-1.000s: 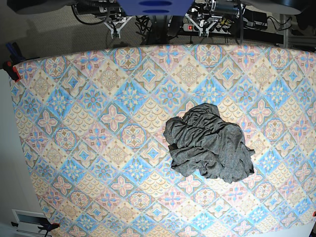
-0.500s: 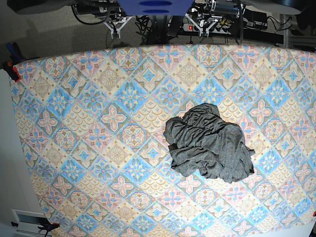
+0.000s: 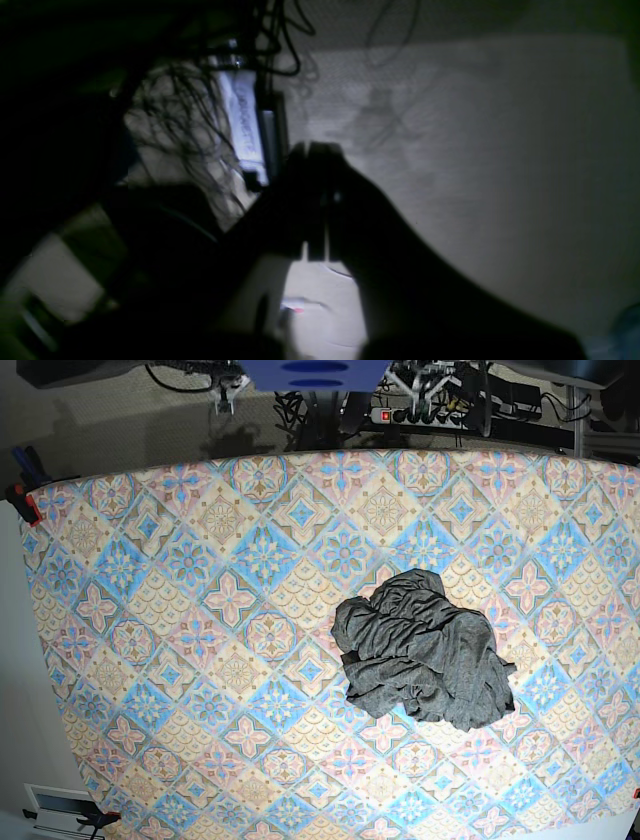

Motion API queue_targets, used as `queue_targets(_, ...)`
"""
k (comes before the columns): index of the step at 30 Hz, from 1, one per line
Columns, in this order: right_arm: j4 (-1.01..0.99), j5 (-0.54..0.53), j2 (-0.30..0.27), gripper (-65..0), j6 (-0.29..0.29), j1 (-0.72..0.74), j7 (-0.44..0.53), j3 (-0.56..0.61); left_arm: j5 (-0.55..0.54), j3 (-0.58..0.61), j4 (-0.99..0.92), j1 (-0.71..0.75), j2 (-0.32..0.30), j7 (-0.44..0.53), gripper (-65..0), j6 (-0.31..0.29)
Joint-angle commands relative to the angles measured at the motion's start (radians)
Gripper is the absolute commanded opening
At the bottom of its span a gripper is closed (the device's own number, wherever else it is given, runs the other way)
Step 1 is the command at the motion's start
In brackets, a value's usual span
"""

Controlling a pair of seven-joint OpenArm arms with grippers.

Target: Layout the t-shirt on the table in an organized manner, then fold the t-shirt properly

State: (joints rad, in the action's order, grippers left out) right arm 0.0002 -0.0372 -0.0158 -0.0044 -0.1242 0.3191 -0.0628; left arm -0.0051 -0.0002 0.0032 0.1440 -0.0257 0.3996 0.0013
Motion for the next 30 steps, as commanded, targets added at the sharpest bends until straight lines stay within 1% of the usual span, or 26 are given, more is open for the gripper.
queue_targets(1, 0.002, -0.003, -0.006, -65.0, -0.001, -0.016, 0.021, -0.016, -0.003, -0.001, 0.002, 0.007, -0.003, 0.042, -57.8, 0.004)
queue_targets(4, 0.002, -0.005, -0.04, -65.0, 0.001, -0.021, 0.079, -0.05, -0.003, -0.001, -0.001, 0.029, -0.009, 0.129, -57.9, 0.004)
queue_targets(7, 0.002, -0.007, -0.045, -65.0, 0.001, -0.024, 0.134, -0.061, -0.003, -0.001, -0.001, 0.053, -0.024, 0.216, -57.9, 0.004)
queue_targets(8, 0.001, -0.008, -0.046, -65.0, 0.001, -0.025, 0.165, -0.061, -0.005, -0.001, -0.001, 0.064, -0.026, 0.267, -57.9, 0.004)
queue_targets(10, 0.001, -0.008, -0.046, -65.0, 0.001, -0.052, 0.252, -0.059, -0.005, -0.001, -0.001, 0.093, -0.029, 0.401, -57.9, 0.004)
queue_targets(15, 0.001, -0.008, -0.046, -65.0, 0.001, -0.11, 0.506, -0.059, 0.004, 0.004, -0.001, 0.156, -0.049, 0.78, -57.9, 0.004)
queue_targets(18, 0.001, -0.008, -0.046, -65.0, 0.001, -0.139, 0.65, -0.059, 0.004, 0.004, -0.001, 0.165, -0.046, 0.97, -57.9, 0.004)
queue_targets(19, 0.001, -0.008, -0.046, -65.0, 0.001, -0.148, 0.711, -0.059, 0.004, 0.006, -0.001, 0.165, -0.044, 0.997, -57.8, 0.004)
queue_targets(25, 0.007, -0.008, -0.046, -65.0, -0.001, -0.208, 1.06, -0.059, -0.002, 0.001, 0.039, 0.181, -0.044, 0.997, -57.9, 0.003)
queue_targets(27, 0.022, -0.008, -0.046, -65.0, -0.001, -0.233, 1.044, -0.059, -0.003, 0.001, 0.094, 0.217, -0.044, 0.997, -57.9, 0.003)
queue_targets(30, 0.059, -0.008, -0.046, -65.0, -0.001, -0.24, 1.053, -0.059, -0.003, 0.001, 0.294, 0.306, -0.049, 0.997, -57.9, 0.003)
